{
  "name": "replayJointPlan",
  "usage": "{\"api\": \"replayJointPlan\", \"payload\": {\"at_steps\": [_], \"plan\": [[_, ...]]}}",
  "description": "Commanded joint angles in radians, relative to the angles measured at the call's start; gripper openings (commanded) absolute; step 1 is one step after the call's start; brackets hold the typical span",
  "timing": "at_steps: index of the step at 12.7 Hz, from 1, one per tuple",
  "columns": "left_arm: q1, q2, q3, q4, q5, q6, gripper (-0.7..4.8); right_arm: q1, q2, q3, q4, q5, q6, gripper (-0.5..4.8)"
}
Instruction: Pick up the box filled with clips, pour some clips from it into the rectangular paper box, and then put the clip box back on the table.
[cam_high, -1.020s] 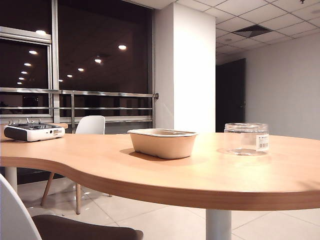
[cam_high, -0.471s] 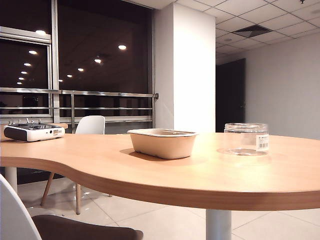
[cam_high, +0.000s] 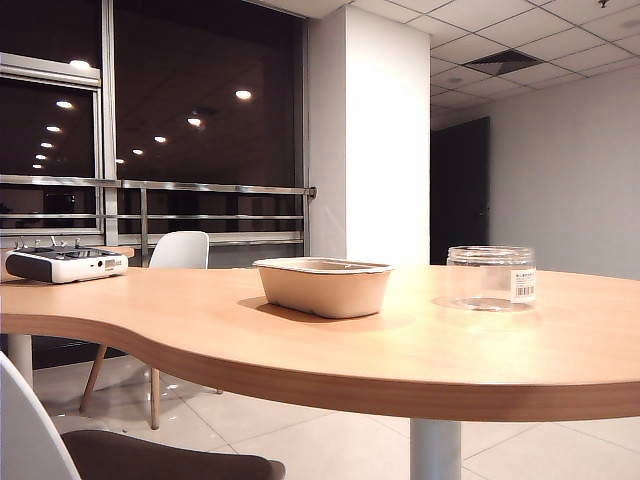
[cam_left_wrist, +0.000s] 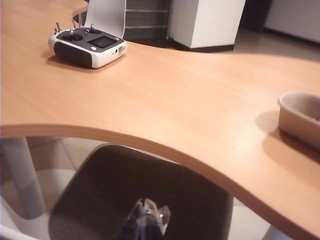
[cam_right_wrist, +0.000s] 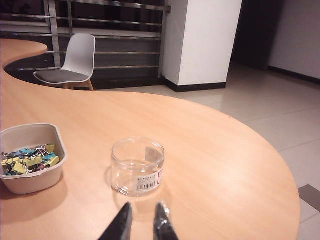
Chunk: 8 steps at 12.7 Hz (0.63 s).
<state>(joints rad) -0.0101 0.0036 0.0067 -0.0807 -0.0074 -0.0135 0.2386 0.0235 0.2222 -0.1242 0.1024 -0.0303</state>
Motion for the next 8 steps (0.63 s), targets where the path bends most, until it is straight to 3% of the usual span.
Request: {"api": "replayJointPlan", "payload": {"at_steps": [1,8], "plan": [[-0.013,-0.001,0.0,-0.001,-0.035,0.077,-0.06,0.001,-0.005,0.003,0.015,0.001,0.0,0.67],[-0.029,-0.001,0.0,-0.029,-0.053,0.059,0.22,0.001,-0.005,0.003,0.012,0.001,0.0,0.67]]}}
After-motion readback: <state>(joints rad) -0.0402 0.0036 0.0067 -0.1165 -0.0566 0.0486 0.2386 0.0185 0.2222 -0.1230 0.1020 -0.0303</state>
